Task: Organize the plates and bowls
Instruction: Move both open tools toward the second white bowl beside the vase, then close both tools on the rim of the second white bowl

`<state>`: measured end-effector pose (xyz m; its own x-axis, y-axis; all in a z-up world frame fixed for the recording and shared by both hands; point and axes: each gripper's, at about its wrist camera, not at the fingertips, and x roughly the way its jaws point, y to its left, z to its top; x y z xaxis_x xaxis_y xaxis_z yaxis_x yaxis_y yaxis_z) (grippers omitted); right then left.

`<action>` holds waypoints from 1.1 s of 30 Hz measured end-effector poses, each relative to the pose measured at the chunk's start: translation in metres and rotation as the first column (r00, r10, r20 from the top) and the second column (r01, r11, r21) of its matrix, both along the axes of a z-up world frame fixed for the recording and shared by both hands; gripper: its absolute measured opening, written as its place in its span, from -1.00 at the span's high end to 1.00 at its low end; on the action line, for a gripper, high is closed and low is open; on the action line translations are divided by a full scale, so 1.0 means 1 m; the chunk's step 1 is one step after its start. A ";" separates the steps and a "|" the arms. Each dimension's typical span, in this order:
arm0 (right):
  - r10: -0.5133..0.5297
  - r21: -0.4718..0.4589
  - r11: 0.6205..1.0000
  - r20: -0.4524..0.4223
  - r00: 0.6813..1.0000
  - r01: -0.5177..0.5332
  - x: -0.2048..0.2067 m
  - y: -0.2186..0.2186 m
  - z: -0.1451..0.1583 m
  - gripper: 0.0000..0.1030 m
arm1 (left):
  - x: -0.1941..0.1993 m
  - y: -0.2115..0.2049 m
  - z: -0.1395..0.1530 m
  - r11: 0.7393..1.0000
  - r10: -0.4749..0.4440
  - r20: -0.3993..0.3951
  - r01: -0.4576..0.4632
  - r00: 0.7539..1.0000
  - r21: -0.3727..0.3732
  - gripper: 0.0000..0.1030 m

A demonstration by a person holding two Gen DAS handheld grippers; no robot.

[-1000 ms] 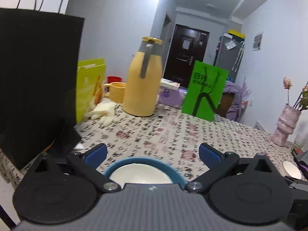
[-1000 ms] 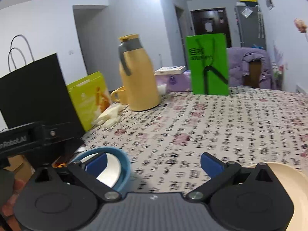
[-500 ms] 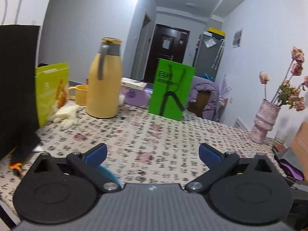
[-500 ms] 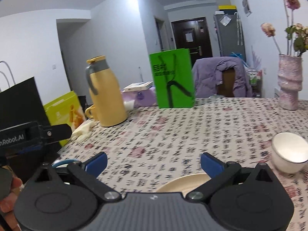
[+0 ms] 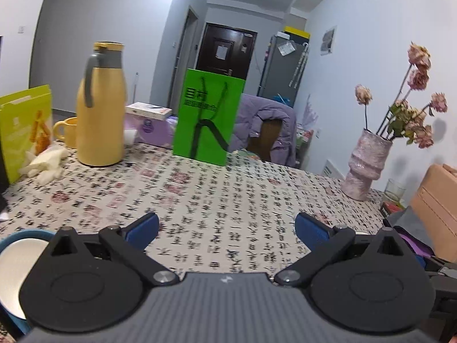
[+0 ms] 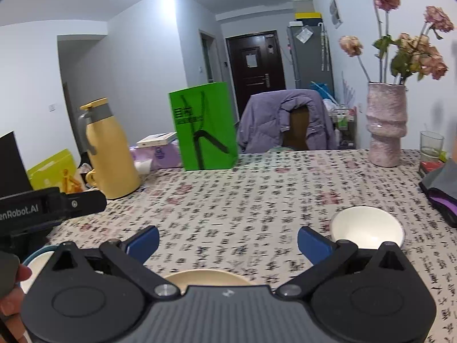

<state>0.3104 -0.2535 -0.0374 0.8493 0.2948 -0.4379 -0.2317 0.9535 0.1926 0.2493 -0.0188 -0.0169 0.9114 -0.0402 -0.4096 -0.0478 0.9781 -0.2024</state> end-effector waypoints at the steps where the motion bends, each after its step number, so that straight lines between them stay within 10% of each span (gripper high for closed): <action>1: -0.009 0.002 1.000 -0.002 1.000 0.009 0.002 -0.006 -0.001 -1.00 | 0.004 -0.006 -0.001 1.000 -0.006 -0.006 0.006 1.000 0.006 -1.00; 33: -0.321 0.091 0.939 -0.111 0.940 0.332 0.089 -0.167 -0.050 -0.93 | 0.147 -0.170 -0.047 0.986 -0.164 -0.233 0.168 0.959 -0.003 -1.00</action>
<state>0.3995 -0.4204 -0.0872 0.8637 0.0575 -0.5006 0.1127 0.9462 0.3032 0.3962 -0.1891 -0.0644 0.7726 -0.1743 -0.6105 0.0716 0.9794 -0.1891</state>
